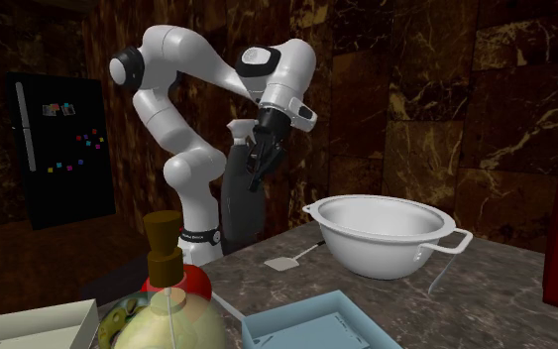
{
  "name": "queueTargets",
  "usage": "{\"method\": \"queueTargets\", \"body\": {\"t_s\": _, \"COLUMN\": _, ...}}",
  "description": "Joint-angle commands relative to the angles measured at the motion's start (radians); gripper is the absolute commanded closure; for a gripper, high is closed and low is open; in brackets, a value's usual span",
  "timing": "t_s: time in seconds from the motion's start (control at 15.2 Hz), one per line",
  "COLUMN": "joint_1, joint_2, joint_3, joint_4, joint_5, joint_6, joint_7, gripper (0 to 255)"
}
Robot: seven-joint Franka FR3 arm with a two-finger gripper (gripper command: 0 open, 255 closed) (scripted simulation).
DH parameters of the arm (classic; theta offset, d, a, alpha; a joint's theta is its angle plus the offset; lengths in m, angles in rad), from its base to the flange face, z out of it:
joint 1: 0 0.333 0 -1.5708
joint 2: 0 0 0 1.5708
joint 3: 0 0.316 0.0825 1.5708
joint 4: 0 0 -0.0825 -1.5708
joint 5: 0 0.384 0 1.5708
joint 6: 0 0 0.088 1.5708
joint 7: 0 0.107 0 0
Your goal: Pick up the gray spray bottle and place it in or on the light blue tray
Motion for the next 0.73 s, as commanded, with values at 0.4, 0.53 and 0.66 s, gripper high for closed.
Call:
{"method": "queueTargets", "body": {"t_s": 0.4, "joint_1": 0.010, "joint_2": 0.284, "joint_3": -0.113, "joint_4": 0.225, "joint_5": -0.008, "joint_6": 0.122, "joint_7": -0.075, "gripper": 255}}
{"method": "queueTargets", "body": {"t_s": 0.53, "joint_1": 0.013, "joint_2": 0.366, "joint_3": -0.143, "joint_4": 0.293, "joint_5": 0.005, "joint_6": 0.153, "joint_7": -0.102, "gripper": 255}}
{"method": "queueTargets", "body": {"t_s": 0.66, "joint_1": 0.015, "joint_2": 0.449, "joint_3": -0.171, "joint_4": 0.366, "joint_5": 0.026, "joint_6": 0.182, "joint_7": -0.134, "gripper": 255}}
